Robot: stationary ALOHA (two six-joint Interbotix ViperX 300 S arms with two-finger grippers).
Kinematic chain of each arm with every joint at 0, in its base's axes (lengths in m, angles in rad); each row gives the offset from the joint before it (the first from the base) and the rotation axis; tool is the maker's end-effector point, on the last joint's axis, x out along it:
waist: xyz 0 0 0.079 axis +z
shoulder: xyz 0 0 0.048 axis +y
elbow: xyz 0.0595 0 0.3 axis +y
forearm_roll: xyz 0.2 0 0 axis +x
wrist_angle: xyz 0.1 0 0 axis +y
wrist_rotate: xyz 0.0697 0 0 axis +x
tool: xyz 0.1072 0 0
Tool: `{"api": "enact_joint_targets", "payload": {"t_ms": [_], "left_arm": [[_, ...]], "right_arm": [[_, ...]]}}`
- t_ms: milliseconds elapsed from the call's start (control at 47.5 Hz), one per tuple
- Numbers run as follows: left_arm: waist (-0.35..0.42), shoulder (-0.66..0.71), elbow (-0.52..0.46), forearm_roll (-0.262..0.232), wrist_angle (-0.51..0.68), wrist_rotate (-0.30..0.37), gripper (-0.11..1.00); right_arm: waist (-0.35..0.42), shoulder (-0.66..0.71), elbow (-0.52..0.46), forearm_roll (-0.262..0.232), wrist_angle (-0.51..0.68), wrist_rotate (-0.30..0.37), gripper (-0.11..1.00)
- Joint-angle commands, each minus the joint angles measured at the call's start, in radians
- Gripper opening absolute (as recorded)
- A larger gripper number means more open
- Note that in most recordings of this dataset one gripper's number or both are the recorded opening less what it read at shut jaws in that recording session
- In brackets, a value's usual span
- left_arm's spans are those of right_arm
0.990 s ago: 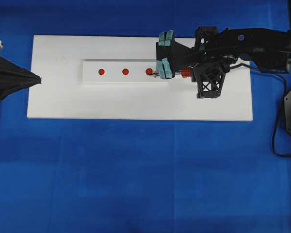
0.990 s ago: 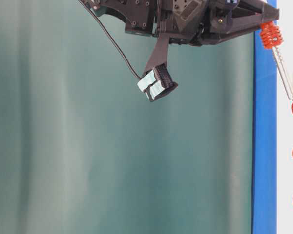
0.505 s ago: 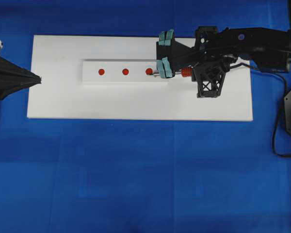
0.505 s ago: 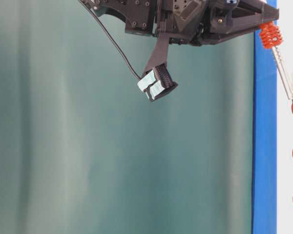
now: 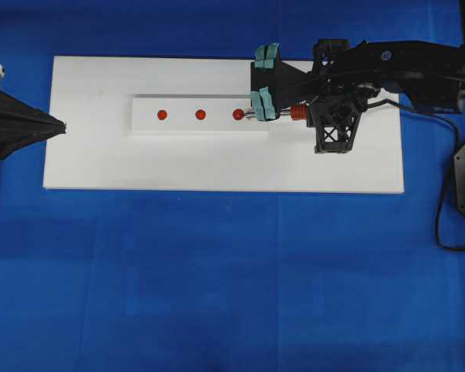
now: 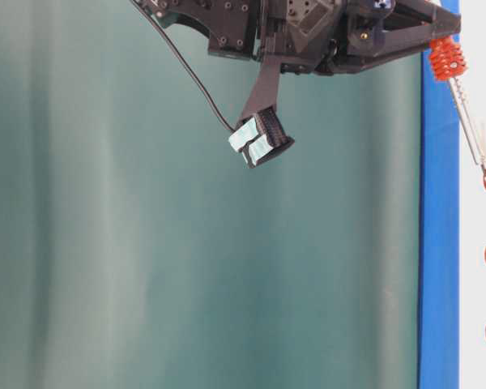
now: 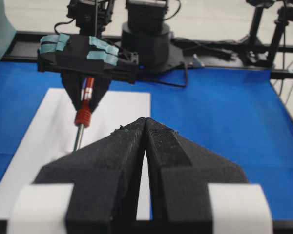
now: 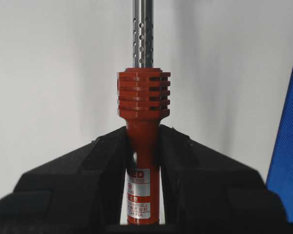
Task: Touch the tip of the soldering iron to the mark.
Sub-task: 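Lower the iron tip onto the rightmost red dot, then raise the iron tip off the rightmost dot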
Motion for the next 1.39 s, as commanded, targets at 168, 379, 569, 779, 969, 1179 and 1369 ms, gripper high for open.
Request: {"api": "enact_joint_targets", "payload": {"t_ms": [168, 379, 569, 779, 969, 1179, 1369], "left_arm": [[0.002, 0.003, -0.011, 0.003, -0.006, -0.002, 0.0], [0.002, 0.003, -0.011, 0.002, -0.006, -0.002, 0.0], [0.0, 0.003, -0.011, 0.003, -0.006, -0.002, 0.0], [0.002, 0.003, -0.011, 0.003, -0.006, -0.002, 0.0], [0.002, 0.003, -0.012, 0.002, -0.006, -0.003, 0.0], [0.002, 0.003, -0.012, 0.003, -0.008, -0.003, 0.0], [0.002, 0.003, -0.012, 0.002, -0.009, -0.002, 0.0]], "right_arm": [[0.0, -0.012, -0.012, 0.0, -0.003, -0.005, 0.06], [0.0, -0.012, -0.012, 0.0, -0.003, -0.005, 0.06], [0.0, -0.012, -0.012, 0.0, -0.003, -0.003, 0.06], [0.0, -0.012, -0.012, 0.0, -0.003, -0.003, 0.06], [0.0, -0.018, -0.018, 0.0, 0.005, 0.002, 0.06], [0.0, -0.061, -0.043, -0.003, 0.034, 0.002, 0.06], [0.0, -0.109, -0.089, -0.006, 0.114, 0.005, 0.06]]}}
